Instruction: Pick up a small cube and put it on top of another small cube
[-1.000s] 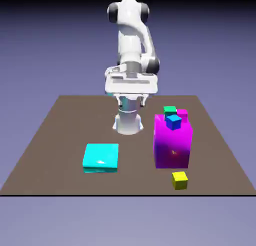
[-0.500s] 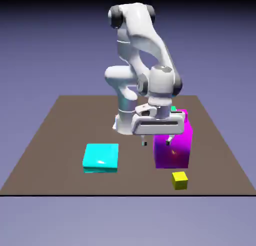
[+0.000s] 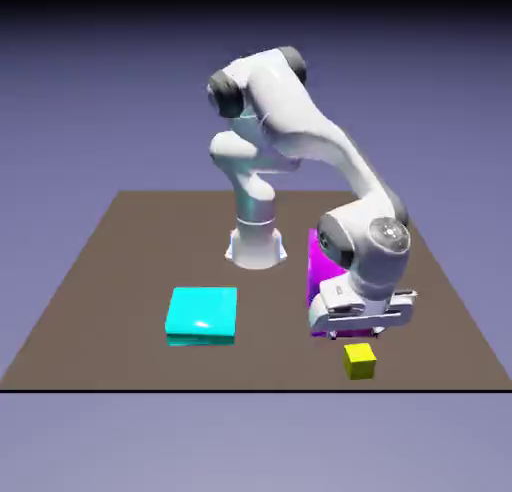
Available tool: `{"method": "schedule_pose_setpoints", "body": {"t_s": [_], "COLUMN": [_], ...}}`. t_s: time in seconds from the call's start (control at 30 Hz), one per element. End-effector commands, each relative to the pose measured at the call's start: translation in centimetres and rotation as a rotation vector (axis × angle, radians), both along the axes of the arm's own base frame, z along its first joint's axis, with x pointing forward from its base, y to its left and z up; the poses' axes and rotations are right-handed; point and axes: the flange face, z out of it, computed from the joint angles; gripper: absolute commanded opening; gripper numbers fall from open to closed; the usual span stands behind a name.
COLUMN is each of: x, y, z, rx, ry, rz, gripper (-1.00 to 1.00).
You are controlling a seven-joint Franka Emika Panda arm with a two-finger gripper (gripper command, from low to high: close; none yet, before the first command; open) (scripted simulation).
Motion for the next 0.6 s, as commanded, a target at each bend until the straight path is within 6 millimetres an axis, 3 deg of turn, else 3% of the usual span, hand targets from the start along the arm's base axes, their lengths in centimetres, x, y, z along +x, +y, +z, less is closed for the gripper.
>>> {"method": "schedule_pose_setpoints", "body": {"t_s": [0.0,0.1,0.2,0.23,0.27,0.37,0.57], "x": [0.2,0.2,-1.8,-1.8,-1.8,0.4,-4.2], "y": [0.4,1.2,1.0,1.0,1.0,1.3,7.1], "z": [-0.6,-3.0,-8.4,-8.4,-8.4,-2.3,7.2], "rx": [0.0,0.001,0.002,0.002,0.002,0.002,0.15], "ry": [0.028,0.096,0.096,0.096,0.096,0.096,0.088], "rz": [-0.005,-0.019,-0.019,-0.019,-0.019,-0.019,0.167], "gripper": [0.0,0.0,0.0,-1.0,-1.0,-1.0,-1.0]}}
